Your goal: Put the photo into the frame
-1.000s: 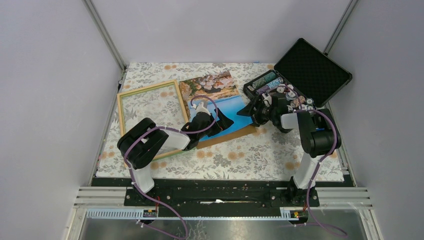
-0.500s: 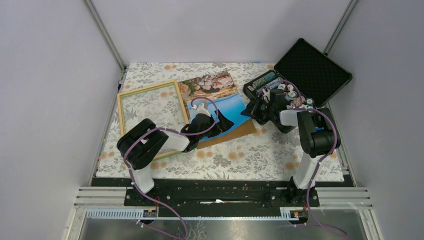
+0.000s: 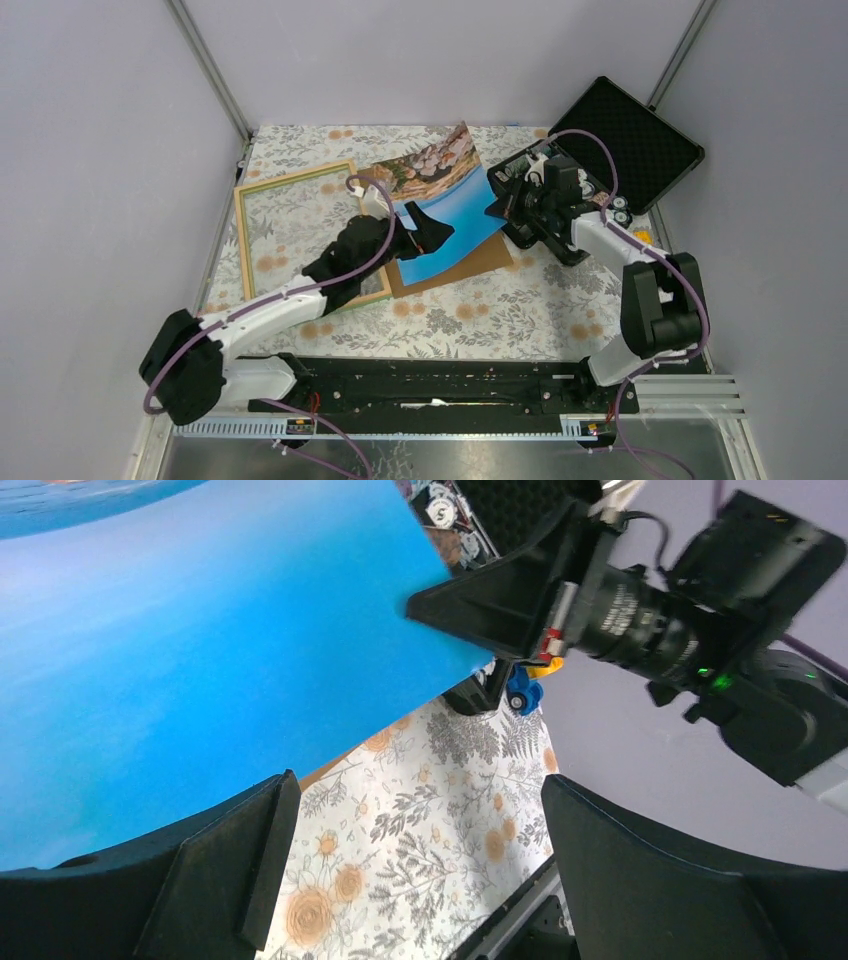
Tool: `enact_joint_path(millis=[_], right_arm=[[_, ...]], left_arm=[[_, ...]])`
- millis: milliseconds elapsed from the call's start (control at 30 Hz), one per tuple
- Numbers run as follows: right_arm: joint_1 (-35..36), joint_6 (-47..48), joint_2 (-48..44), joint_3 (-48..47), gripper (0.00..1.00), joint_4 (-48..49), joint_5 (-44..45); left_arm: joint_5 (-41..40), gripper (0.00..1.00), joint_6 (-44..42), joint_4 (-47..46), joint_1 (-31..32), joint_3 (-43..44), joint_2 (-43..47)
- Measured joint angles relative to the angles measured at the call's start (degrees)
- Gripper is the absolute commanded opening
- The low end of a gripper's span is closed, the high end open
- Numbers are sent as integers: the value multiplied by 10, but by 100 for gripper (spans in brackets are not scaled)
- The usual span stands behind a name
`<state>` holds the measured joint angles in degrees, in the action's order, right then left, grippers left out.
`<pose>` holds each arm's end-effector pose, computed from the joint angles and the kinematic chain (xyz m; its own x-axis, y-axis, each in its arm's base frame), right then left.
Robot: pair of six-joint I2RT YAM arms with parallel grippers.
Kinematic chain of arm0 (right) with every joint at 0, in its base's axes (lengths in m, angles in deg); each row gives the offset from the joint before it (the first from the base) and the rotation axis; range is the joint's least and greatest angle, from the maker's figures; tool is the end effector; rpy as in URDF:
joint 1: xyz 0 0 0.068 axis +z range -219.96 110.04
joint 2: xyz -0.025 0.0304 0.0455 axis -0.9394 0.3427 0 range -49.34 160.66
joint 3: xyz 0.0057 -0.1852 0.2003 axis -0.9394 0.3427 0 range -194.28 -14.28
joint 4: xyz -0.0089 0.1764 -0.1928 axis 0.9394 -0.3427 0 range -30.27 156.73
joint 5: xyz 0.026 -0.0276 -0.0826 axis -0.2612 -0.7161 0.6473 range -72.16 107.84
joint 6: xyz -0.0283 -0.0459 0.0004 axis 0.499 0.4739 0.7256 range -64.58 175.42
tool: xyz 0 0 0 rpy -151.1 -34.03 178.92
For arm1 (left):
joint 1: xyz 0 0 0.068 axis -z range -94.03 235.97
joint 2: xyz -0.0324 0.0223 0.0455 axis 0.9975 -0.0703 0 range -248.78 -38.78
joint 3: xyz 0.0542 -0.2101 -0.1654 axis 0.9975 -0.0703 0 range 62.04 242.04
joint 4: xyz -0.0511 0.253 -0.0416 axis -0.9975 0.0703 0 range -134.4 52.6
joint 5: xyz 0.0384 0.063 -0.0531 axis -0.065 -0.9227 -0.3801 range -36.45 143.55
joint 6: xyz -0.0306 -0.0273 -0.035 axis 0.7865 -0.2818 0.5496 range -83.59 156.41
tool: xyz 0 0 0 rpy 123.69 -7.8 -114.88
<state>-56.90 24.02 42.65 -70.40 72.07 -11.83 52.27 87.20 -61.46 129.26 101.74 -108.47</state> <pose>0.3402 0.0969 0.2292 -0.7410 0.2929 -0.6043 -0.2643 0.7001 0.6634 0.2023 -0.1897 0.2660 -0.6219 -0.4784 -0.6200 0.2971 0.5883 -0.7521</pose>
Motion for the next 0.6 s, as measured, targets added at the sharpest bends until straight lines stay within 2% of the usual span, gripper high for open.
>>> enact_joint_path(millis=[267, 433, 600], right_arm=[[23, 67, -94, -33, 0, -98, 5], [36, 114, -117, -89, 0, -177, 18], [42, 157, -143, -152, 0, -246, 50]], left_arm=[[15, 99, 13, 240, -25, 118, 17], [26, 99, 34, 315, -29, 126, 53], [36, 99, 57, 333, -55, 126, 97]])
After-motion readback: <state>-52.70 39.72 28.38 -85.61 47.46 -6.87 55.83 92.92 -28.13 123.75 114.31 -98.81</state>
